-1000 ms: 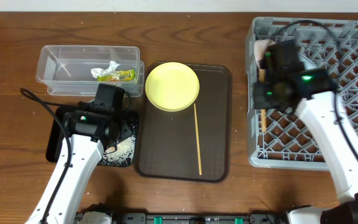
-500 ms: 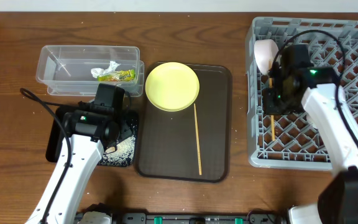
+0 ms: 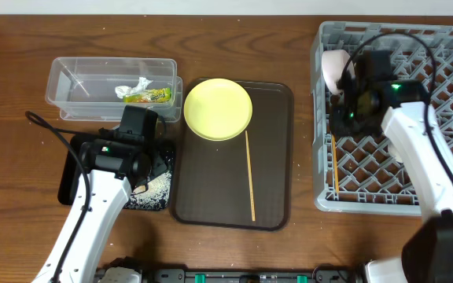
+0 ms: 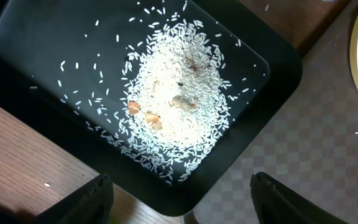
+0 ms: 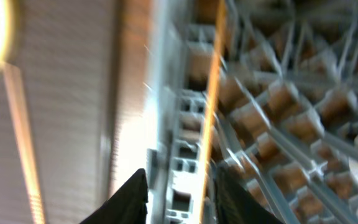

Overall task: Sort waste into correct bins and load items into the dishwasher rack
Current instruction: 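Carry chopstick to left side of rack and drop it in, then return right gripper to tray and grasp second wooden chopstick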

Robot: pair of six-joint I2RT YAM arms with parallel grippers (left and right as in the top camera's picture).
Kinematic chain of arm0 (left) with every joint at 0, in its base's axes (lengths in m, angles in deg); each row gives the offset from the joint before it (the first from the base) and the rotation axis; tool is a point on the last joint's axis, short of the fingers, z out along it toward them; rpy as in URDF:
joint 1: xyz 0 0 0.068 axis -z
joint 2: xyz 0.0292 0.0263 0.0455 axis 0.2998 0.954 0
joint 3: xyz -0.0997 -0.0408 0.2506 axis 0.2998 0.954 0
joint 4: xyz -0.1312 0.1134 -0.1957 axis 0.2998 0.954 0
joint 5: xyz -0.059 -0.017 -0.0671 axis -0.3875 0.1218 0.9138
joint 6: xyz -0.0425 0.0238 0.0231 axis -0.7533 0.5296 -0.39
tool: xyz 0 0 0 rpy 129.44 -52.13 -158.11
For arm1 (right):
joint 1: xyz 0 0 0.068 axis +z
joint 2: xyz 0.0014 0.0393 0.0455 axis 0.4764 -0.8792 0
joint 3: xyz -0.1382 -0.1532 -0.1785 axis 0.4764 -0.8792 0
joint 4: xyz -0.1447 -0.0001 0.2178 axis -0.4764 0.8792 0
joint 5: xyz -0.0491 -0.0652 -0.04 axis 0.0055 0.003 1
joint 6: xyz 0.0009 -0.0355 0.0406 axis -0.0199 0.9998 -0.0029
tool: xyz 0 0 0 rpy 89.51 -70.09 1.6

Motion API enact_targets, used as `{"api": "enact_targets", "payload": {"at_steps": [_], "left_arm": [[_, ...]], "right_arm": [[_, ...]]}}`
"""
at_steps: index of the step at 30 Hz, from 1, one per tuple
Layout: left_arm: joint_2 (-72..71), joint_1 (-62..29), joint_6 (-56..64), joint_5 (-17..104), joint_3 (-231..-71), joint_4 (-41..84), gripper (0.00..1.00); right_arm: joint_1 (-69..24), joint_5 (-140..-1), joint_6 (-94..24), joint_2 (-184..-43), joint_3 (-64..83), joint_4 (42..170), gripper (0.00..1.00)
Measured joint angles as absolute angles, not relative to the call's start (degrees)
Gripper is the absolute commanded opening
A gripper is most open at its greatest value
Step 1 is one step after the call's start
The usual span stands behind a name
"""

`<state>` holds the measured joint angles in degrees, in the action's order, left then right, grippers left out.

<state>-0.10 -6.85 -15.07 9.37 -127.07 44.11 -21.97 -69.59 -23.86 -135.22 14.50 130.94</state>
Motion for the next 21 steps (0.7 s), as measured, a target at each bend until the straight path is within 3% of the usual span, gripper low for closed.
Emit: {"api": "enact_targets", "payload": {"at_steps": [9,21], "left_arm": [[-0.1,-6.9,-15.1,9.4,-127.1,44.1,0.74],[-0.1,-6.9,-15.1,9.4,-127.1,44.1,0.73]], "right_arm": [[-12.6,-79.9,-22.7,-131.9,16.6,127.4,0.46],[6.0,-77.0,-28.9,-147.0,15.4,128.1,0.45]]}}
